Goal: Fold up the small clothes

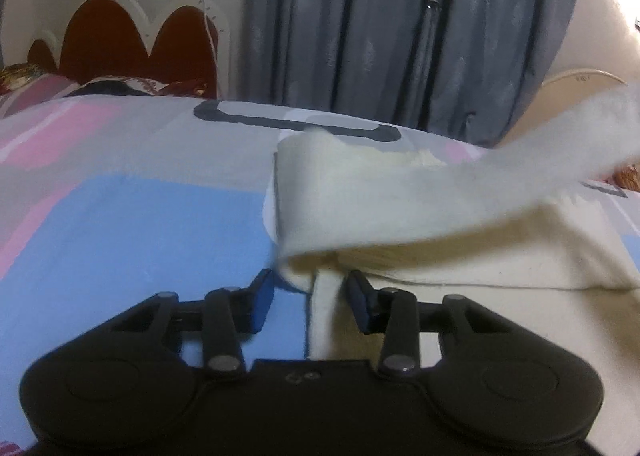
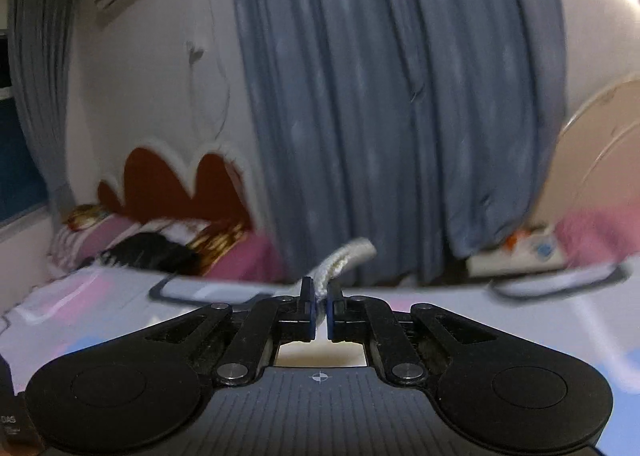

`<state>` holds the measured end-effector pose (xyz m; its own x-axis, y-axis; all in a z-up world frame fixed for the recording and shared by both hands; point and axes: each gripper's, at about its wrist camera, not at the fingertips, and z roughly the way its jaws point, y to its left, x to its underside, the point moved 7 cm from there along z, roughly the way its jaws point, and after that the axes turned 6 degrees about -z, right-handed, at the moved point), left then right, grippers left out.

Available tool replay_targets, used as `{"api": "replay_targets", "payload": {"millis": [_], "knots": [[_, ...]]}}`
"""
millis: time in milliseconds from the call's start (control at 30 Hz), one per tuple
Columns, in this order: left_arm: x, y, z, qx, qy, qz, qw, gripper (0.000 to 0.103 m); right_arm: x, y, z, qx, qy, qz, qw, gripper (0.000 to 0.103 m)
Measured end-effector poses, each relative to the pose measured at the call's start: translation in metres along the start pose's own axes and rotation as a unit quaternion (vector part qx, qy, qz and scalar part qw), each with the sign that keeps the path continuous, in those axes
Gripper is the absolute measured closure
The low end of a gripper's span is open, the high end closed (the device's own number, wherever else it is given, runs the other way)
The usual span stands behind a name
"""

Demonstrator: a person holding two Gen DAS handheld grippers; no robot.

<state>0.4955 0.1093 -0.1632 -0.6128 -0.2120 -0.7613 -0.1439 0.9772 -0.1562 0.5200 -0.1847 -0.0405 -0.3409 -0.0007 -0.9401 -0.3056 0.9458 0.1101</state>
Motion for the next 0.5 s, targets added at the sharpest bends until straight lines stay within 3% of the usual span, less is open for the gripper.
{"api": "replay_targets", "payload": {"millis": [67, 133, 200, 267, 500], "knots": [[0.000, 0.001, 0.002, 0.004, 0.002, -0.001, 1.0000, 0.068, 0.032, -0.026, 0.013, 0.041, 0.052, 0.000, 0.998, 0.099], [0.001, 0.001, 0.001, 0.007, 0.004, 0.002, 1.0000, 0.070, 0.069, -0.048, 0.026, 0.043, 0.113, 0.049, 0.991, 0.099], [0.001, 0.000, -0.001, 0.008, 0.005, 0.006, 0.9999, 0.074, 0.091, -0.054, 0.031, 0.046, 0.136, 0.057, 0.988, 0.099], [-0.003, -0.003, -0.004, 0.011, -0.001, 0.008, 0.9999, 0.083, 0.098, -0.054, 0.031, 0.043, 0.142, 0.057, 0.987, 0.099], [0.000, -0.002, 0.003, 0.010, 0.011, 0.008, 0.9999, 0.084, 0.087, -0.047, 0.015, 0.044, 0.110, 0.042, 0.992, 0.099]]}}
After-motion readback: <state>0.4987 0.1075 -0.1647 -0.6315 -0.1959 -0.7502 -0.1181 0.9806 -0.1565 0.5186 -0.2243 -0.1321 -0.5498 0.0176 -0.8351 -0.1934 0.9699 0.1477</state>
